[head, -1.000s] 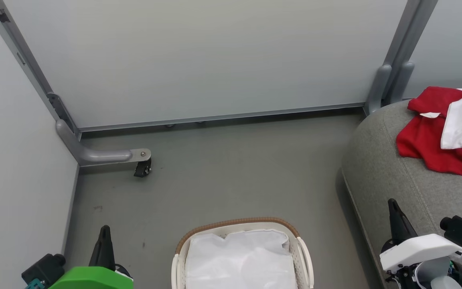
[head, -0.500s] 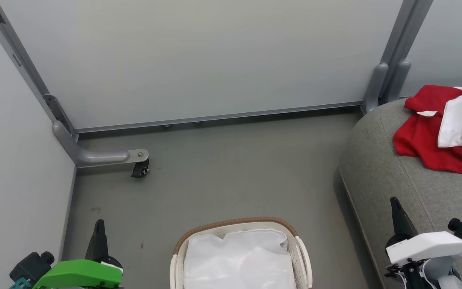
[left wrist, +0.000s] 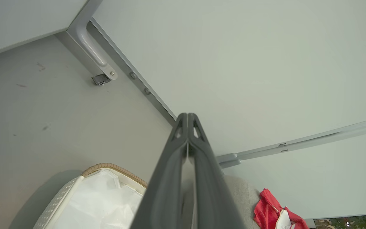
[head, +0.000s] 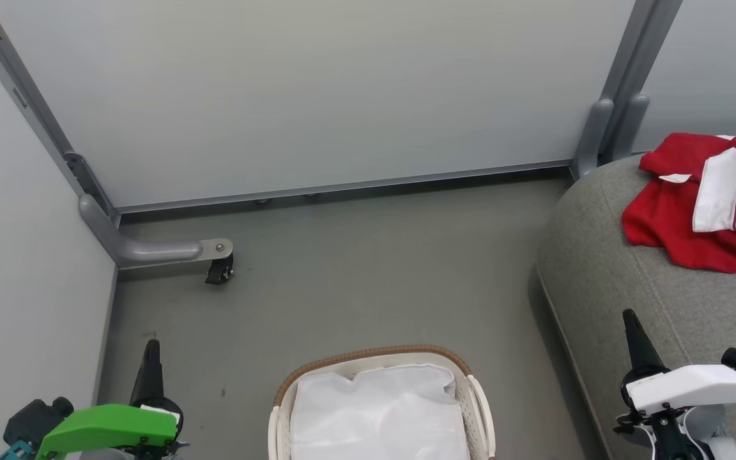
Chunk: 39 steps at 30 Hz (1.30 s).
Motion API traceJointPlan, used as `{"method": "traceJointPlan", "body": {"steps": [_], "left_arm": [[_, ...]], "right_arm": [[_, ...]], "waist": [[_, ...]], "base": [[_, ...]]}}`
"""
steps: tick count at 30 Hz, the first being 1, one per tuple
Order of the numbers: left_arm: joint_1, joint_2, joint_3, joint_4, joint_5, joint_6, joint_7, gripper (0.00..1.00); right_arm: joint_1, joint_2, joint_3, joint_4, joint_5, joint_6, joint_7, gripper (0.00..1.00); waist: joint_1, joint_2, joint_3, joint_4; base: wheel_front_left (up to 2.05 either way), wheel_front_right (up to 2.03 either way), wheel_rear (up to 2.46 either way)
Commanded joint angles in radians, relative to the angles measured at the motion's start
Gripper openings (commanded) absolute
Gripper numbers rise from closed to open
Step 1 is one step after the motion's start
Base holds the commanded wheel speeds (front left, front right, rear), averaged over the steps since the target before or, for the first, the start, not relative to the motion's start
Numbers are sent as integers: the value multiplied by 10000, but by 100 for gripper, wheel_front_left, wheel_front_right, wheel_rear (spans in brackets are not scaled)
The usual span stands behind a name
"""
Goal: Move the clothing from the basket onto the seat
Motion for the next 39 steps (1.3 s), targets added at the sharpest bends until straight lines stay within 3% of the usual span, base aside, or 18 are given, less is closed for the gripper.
{"method": "traceJointPlan", "body": {"steps": [1, 39], "left_arm": [[-329, 30, 74, -145, -293, -82, 61, 0], [-675, 40, 588, -400, -3430, -192, 982, 0]], "right_arm": [[-238, -73, -47, -151, 336, -4, 82, 0], [-314, -101, -190, -420, 3951, -6, 990, 0]], "waist": [[0, 0, 2, -11], [0, 0, 42, -262]], "base": [[0, 0, 0], [0, 0, 0]]}}
